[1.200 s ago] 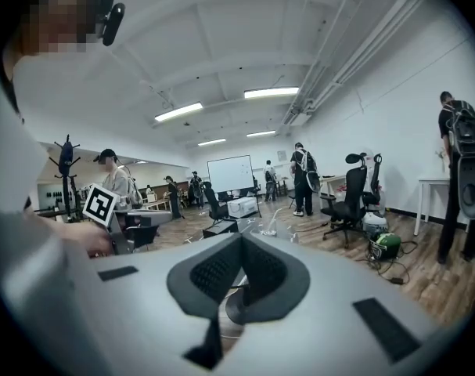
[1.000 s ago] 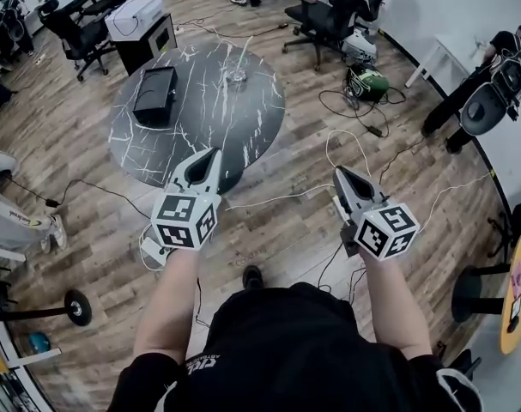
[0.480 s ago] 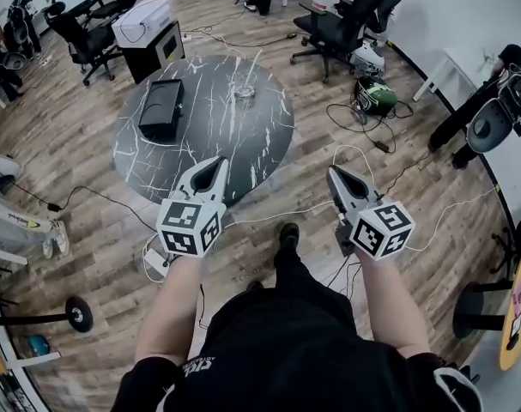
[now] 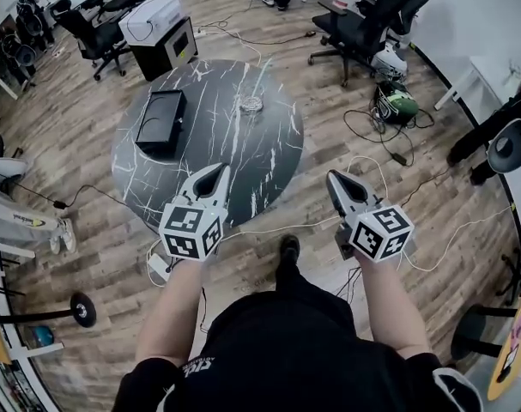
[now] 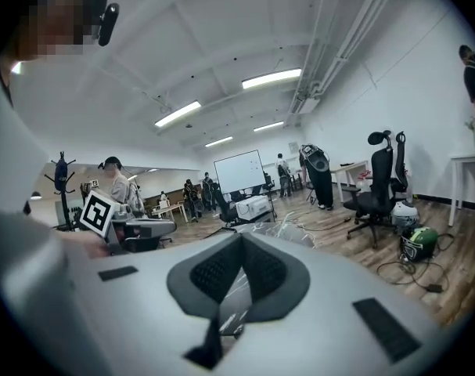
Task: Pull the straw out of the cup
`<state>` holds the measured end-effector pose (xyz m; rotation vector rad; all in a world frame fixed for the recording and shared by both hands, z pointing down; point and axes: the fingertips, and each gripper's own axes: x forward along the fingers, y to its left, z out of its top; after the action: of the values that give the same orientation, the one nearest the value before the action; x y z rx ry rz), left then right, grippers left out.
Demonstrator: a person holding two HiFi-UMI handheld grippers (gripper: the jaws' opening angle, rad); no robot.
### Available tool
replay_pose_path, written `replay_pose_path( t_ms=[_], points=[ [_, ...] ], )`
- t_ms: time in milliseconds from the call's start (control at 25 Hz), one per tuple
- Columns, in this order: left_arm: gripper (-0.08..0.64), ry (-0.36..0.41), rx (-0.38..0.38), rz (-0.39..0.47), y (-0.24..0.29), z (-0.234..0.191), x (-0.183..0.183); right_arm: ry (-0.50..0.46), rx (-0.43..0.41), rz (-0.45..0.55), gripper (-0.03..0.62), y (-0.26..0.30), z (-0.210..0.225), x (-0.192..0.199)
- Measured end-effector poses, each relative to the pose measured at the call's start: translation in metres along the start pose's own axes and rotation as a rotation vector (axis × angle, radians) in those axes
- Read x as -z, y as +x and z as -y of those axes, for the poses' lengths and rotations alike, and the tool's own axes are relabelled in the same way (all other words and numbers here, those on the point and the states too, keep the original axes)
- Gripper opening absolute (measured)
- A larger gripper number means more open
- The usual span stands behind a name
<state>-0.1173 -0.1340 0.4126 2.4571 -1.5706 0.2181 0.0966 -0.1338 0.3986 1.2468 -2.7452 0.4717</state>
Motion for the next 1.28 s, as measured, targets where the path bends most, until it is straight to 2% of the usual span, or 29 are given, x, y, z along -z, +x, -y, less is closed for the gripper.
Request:
replay_pose_path(
  t_ms=[160,360,640,840,1040,1280],
  points=[
    [0.011,0.009,-0.008,-0.032,0.049,-0.002,-0.008,0.036,-0.012,-0.003,0.005,0.032,0.048,-0.009],
    [0.011,0.018,-0.029,-0.059,0.096,-0.007,-0.024,0.066,-0.053,-0.015,0.005,0.065,0.085,-0.018],
    [0.011,0.013,-0.076,-0.061,0.129,-0.020,-0.041,0.083,-0.095,-0.025,0.005,0.094,0.122,-0.027],
    [0.011,-0.007,-0.107,-0.052,0.136,-0.040,-0.045,0.080,-0.119,-0.068,0.005,0.114,0.124,-0.023],
    [0.011,-0.031,-0.105,-0.041,0.148,-0.067,-0.043,0.063,-0.129,-0.106,0.005,0.151,0.118,-0.020],
    [0.011,-0.041,-0.087,-0.032,0.150,-0.116,-0.046,0.037,-0.137,-0.109,0.005,0.202,0.087,-0.037]
  ],
)
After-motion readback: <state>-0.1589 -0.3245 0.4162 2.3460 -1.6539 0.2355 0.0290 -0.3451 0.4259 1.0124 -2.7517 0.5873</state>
